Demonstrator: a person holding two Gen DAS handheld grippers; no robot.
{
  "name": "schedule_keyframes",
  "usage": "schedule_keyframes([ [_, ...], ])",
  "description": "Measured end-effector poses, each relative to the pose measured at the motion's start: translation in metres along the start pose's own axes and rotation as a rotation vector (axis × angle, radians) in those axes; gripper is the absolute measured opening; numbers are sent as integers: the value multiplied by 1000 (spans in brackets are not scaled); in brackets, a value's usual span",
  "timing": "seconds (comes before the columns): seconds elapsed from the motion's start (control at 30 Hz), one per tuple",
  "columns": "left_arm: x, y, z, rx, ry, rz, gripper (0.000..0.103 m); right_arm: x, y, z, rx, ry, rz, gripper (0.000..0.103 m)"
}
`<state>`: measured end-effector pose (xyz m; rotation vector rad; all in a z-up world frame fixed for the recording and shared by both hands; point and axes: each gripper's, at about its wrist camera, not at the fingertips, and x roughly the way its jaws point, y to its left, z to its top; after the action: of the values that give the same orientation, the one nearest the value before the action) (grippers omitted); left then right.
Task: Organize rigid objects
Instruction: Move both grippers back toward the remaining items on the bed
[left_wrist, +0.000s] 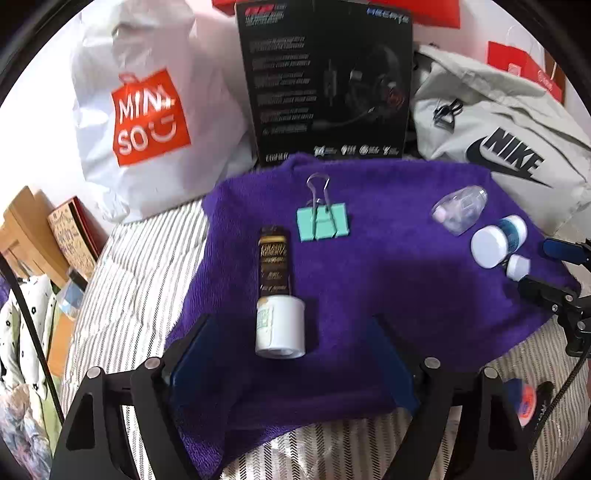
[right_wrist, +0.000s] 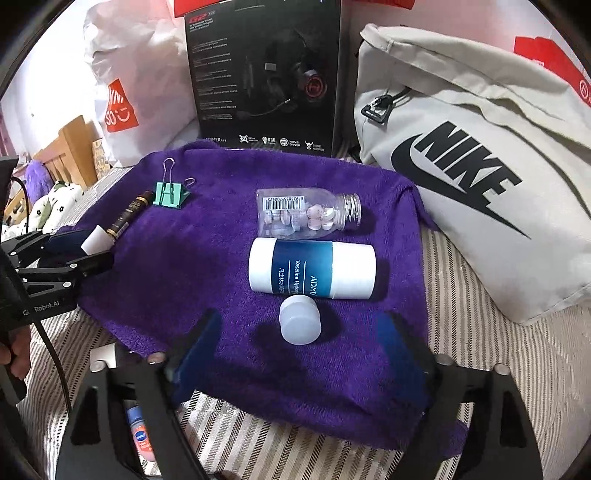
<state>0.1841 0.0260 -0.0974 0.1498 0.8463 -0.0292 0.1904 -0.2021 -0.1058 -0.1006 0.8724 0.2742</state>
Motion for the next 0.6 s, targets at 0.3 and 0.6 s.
schedule_keyframes([
  [0.3, -35, 7, 7, -28, -28, 27, 86, -38, -9, 0, 68, -29, 11, 91],
  [0.6, -83, -17, -20, -4, -56, -84, 86, -95, -23, -32, 123, -42, -24, 91],
])
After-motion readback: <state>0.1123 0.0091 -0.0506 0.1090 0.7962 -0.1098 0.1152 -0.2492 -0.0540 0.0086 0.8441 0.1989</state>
